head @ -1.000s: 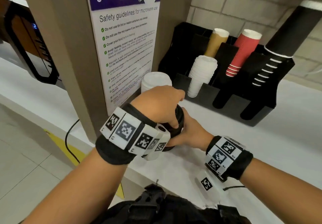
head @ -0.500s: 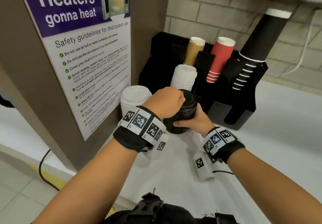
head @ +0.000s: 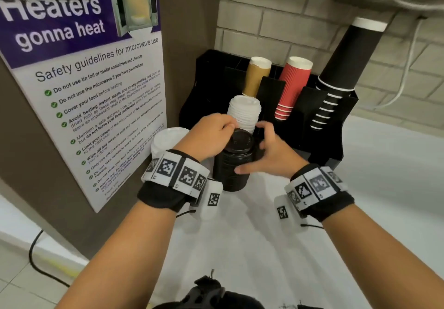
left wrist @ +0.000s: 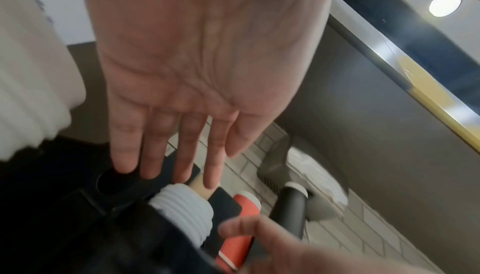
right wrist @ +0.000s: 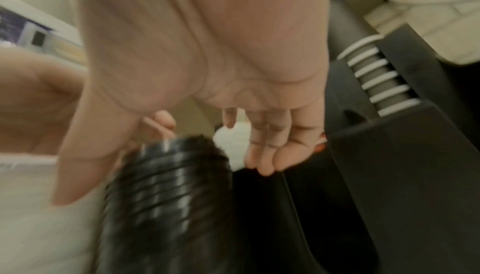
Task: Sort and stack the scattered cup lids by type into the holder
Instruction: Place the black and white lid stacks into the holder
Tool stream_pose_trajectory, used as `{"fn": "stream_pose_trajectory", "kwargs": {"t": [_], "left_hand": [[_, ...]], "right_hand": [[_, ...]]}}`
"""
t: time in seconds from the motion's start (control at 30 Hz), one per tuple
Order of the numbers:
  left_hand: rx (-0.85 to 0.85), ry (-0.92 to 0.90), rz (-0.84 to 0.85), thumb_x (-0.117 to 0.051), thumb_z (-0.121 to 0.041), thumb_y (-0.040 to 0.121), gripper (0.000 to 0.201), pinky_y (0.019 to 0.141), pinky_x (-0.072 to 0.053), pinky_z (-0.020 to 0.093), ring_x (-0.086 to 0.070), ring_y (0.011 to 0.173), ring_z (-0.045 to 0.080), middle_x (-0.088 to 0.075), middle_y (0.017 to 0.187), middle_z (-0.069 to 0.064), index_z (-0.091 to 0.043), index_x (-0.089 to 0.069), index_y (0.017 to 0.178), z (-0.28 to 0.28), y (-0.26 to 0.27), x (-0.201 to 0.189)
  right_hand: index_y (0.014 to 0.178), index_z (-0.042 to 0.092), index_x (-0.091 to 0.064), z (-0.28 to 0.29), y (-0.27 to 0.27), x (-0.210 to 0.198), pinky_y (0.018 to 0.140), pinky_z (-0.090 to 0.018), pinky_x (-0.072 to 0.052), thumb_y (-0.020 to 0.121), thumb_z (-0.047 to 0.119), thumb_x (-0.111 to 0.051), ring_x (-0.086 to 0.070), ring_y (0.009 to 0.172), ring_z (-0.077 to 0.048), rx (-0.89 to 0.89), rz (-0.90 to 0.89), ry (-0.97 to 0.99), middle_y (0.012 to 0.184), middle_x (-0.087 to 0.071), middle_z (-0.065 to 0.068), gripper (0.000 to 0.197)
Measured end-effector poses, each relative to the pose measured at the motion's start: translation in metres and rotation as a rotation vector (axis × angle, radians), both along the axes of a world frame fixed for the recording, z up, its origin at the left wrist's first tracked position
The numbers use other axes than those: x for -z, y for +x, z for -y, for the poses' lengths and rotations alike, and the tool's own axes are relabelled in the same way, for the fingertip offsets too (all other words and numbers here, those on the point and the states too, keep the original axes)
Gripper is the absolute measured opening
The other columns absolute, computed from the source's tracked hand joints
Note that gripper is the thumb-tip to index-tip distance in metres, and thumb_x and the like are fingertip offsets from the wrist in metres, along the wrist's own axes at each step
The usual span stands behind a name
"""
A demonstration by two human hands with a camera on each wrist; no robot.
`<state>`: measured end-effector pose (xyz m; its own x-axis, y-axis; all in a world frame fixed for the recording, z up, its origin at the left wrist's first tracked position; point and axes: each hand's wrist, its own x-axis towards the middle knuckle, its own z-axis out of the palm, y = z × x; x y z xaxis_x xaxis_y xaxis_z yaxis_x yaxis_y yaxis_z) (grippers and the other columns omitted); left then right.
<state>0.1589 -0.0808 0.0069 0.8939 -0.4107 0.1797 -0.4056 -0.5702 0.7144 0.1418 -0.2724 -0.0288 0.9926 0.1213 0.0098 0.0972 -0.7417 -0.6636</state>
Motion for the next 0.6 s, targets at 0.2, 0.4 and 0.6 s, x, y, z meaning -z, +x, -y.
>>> {"fn": "stream_pose_trajectory", "kwargs": {"t": [0.2,0.4,0.6], "left_hand": [[-0.119,-0.281,0.059,-0.042,-0.010,0.100,0.025,0.072,-0.035,0.004,-0.053,0.091,0.004,-0.060,0.102,-0.005,-0.019,-0.065,0.108,-0.011,-0.001,-0.005],[-0.124,-0.382,0.026,-0.045,-0.008,0.099,0.025,0.075,-0.041,0.009,-0.053,0.089,-0.001,-0.057,0.099,-0.013,-0.018,-0.066,0.109,-0.009,-0.006,-0.002],[-0.133,-0.439,0.012,-0.048,-0.010,0.098,0.023,0.077,-0.046,0.011,-0.056,0.083,-0.002,-0.059,0.096,-0.016,-0.021,-0.066,0.105,-0.009,-0.009,-0.001]], "right_hand": [[0.145,0.036,-0.031,-0.020,0.024,-0.046,0.108,-0.042,-0.037,0.064,0.057,-0.079,-0.037,0.129,-0.024,-0.232,-0.067,-0.330,0.137,-0.039,-0.003,0.096],[0.143,0.037,-0.035,-0.037,0.035,-0.046,0.101,-0.040,-0.044,0.065,0.049,-0.080,-0.043,0.119,-0.025,-0.263,-0.121,-0.515,0.127,-0.040,-0.005,0.091],[0.134,0.032,-0.042,-0.040,0.040,-0.045,0.090,-0.043,-0.051,0.065,0.043,-0.079,-0.049,0.106,-0.027,-0.270,-0.076,-0.548,0.118,-0.042,-0.007,0.079]]}}
